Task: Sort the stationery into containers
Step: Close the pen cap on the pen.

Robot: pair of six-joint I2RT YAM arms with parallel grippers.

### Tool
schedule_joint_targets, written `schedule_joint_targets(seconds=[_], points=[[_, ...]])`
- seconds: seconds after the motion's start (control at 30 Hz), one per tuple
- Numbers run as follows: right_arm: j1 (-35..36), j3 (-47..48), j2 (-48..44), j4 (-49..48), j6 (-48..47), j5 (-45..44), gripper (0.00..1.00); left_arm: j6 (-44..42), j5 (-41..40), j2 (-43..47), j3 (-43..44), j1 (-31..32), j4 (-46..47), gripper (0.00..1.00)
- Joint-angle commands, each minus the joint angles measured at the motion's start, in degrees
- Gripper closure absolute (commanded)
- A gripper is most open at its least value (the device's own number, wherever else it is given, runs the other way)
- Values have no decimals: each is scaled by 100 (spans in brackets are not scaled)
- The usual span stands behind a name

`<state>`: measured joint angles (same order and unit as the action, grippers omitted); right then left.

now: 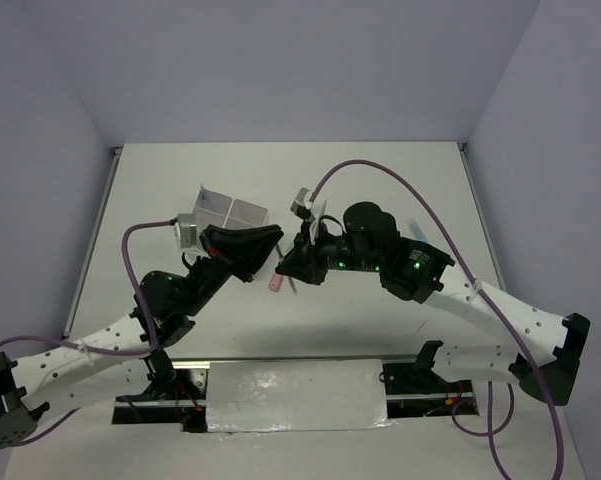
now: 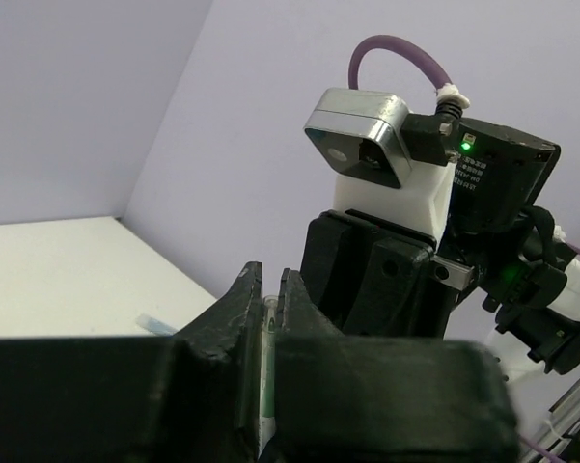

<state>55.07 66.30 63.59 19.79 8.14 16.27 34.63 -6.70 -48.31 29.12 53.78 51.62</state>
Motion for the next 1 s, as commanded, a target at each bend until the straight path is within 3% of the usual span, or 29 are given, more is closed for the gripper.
schedule_joint_targets(seconds=[0.0,0.07,0.17,0.33,0.4,0.43,0.5,0.6,0.63,0.67,0.73,0.77,0.97], points=[[-207,271,-276,-2752,-14,-205,100,-52,952,216,-22,476,-2383,81],[-163,-168,-373,-2779,29,-195,100,-254,750,366,137,476,-2822,72],[21,-591,-549,-2709,47,-185,100,-430,110,525,436,476,-3280,67],[355,-952,-699,-2489,-67,-458,100,-484,-376,534,656,467,-3527,72],[434,-979,-673,-2367,-137,-467,100,-475,-402,516,691,458,-3474,78],[530,-988,-647,-2314,-233,-467,100,-484,-420,499,717,458,-3483,86],[601,-996,-620,-2217,-304,-467,100,-510,-464,472,778,458,-3518,87],[637,-1084,-602,-2190,-392,-344,100,-650,-464,402,893,458,-3570,100],[637,-1111,-602,-2207,-410,-318,99,-720,-525,393,919,458,-3588,100],[645,-1163,-646,-2234,-436,-326,94,-773,-612,393,937,458,-3614,100],[637,-1355,-734,-2348,-436,-370,52,-948,-1058,376,1007,458,-3720,100],[637,-1409,-821,-2357,-454,-457,1,-984,-1357,349,1121,458,-3807,100],[602,-2015,-1278,-2085,-191,-1406,0,-1169,-4193,-265,1894,458,-4749,100]])
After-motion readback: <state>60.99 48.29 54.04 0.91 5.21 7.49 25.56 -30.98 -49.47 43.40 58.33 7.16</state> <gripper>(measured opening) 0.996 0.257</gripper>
